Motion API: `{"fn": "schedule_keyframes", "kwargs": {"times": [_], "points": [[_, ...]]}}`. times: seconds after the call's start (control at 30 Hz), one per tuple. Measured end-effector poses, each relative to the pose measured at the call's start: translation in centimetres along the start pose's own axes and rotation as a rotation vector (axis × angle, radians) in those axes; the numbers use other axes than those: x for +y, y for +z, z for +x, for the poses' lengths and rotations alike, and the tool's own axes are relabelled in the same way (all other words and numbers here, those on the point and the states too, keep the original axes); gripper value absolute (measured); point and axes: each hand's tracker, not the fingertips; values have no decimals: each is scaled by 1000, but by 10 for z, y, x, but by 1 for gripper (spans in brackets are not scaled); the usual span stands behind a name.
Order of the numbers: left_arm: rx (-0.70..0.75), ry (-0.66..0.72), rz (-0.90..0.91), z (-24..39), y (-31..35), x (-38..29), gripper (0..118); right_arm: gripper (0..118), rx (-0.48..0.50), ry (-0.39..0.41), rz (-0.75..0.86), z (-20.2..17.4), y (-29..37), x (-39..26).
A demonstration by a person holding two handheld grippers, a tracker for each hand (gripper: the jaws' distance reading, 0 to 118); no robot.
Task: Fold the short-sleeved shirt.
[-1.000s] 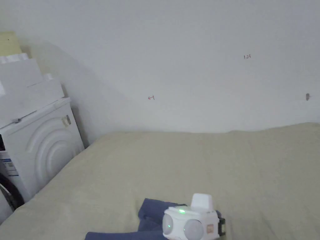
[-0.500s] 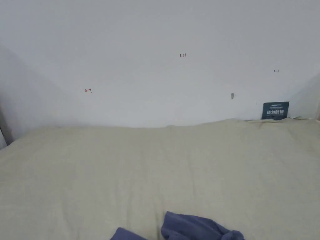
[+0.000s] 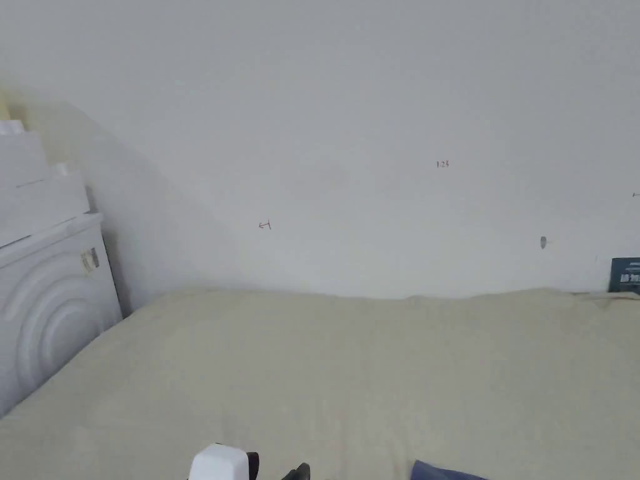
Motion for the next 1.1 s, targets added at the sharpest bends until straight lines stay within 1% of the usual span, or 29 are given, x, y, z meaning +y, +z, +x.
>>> {"fn": "schedule_keyframes", "kwargs": {"times": [0.13,0.2,0.27,0.33,0.37,0.4,0.47,0.5,0.77,0.83,0.9,0.97,1.0,1.03,1.07,1.1], "points": [[99,-1,56,-4,31,-9,60,4,15,54,2,-18,-4,6],[96,20,51,-6,38,-13,57,4,17,61,4,-22,-3,5],[70,63,43,-7,46,-19,38,4,21,54,-1,-23,0,2],[66,70,41,-6,51,-26,16,4,19,46,-7,-24,5,-3],[68,72,41,-5,52,-30,10,4,17,45,-11,-24,7,-5],[71,61,37,-3,55,-33,0,4,13,48,-16,-24,10,-8],[69,53,14,-3,56,-38,0,4,5,53,-25,-22,14,-12],[65,70,-13,-4,56,-41,0,4,3,53,-31,-22,16,-14],[92,89,-17,-6,57,-51,0,4,-25,28,-43,-17,21,-19],[90,35,14,-4,59,-51,0,4,-21,11,-43,-15,22,-20],[133,-64,94,5,64,-53,0,4,-16,1,-44,-15,22,-21],[188,-199,174,11,67,-58,0,4,-21,6,-44,-16,23,-23],[235,-232,149,14,64,-58,0,4,-24,10,-46,-16,23,-23],[239,-238,100,14,61,-58,1,4,-24,12,-48,-16,23,-23],[205,-190,60,10,60,-59,1,4,-24,11,-48,-15,23,-24],[158,-106,48,6,63,-60,1,4,-24,7,-47,-15,23,-24]]}}
